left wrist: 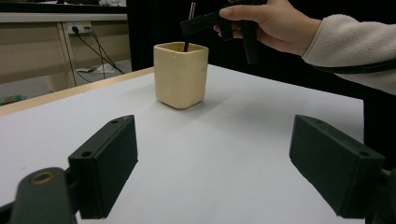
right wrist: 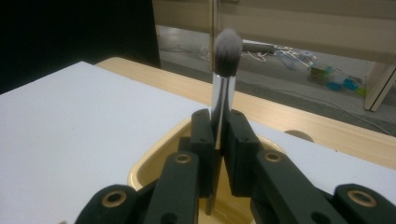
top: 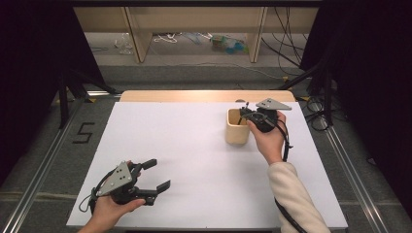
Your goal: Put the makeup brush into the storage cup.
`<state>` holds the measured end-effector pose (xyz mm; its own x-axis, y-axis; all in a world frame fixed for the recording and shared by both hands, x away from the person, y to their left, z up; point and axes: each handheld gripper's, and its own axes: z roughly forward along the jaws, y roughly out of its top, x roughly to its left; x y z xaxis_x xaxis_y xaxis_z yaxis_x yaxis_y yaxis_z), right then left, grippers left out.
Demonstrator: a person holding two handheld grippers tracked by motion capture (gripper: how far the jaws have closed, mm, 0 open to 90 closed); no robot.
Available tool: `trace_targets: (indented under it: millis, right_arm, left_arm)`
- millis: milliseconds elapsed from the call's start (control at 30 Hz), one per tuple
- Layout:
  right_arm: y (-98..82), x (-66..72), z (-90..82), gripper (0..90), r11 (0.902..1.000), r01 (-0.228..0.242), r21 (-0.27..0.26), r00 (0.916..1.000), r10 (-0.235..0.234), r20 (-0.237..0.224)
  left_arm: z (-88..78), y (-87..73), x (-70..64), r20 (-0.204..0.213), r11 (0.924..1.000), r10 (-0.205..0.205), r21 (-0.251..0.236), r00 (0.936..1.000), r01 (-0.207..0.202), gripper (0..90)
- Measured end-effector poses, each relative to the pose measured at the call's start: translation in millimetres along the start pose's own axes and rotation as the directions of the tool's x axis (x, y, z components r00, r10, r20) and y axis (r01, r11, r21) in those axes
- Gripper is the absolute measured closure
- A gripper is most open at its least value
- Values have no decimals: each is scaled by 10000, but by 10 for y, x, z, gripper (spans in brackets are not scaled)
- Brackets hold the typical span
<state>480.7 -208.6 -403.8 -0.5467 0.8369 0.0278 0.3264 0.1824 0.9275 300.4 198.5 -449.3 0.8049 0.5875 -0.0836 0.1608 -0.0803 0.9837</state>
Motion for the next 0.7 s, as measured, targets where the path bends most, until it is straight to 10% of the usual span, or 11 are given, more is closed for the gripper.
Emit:
trace_targets:
  millis: [567, 700]
  right_arm:
    - [-6, -4, 1, 819, 10000, -71, 61, 10000, 71, 9]
    - [-9, -9, 30, 465, 9989, -129, -460, 9999, 124, -104]
  left_arm:
    - [-1, 3, 4, 8, 10000, 14, -22, 10000, -14, 151]
    - [-2, 4, 4, 17, 10000, 5, -37, 10000, -5, 151]
